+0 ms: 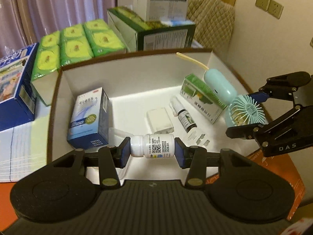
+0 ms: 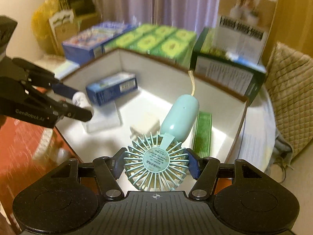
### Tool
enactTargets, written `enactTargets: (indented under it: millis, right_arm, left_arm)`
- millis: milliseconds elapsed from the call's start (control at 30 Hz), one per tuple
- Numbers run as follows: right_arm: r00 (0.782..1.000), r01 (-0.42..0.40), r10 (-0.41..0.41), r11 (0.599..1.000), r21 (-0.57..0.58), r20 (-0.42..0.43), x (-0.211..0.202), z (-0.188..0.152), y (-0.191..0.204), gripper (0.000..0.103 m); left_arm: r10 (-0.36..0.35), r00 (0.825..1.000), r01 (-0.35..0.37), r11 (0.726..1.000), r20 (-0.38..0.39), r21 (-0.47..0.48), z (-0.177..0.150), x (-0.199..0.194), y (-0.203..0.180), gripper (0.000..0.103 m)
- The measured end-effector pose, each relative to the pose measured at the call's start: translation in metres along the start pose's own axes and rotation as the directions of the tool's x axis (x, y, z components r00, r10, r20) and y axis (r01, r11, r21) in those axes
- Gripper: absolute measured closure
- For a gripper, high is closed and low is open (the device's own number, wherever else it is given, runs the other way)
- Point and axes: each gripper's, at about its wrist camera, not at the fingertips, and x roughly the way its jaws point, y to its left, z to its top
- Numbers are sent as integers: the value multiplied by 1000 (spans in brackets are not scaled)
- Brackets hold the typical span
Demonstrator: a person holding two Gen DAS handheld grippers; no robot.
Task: Organize rigid objects
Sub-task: 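Carry the pill bottle and fan toward the brown box with both tools, then open both tools to drop the pill bottle and fan into the box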
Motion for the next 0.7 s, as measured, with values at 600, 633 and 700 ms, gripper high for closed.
enactTargets:
  millis: [600,633,700]
  right_arm:
    - [960,-41,18,996,-75,-281,54,18,-17,43]
    - [960,-38,15,996,-78,-281,55,19,-18,43]
    - [956,-49,25,996,-75,-292,56,23,-19,43]
  left_arm:
    - [-25,995,27,999,-101,18,4,45,-1,61]
    - [-26,994,28,999,-105,17,4,46,0,61]
    - [-28,993,30,999,-112,16,3,48,1,61]
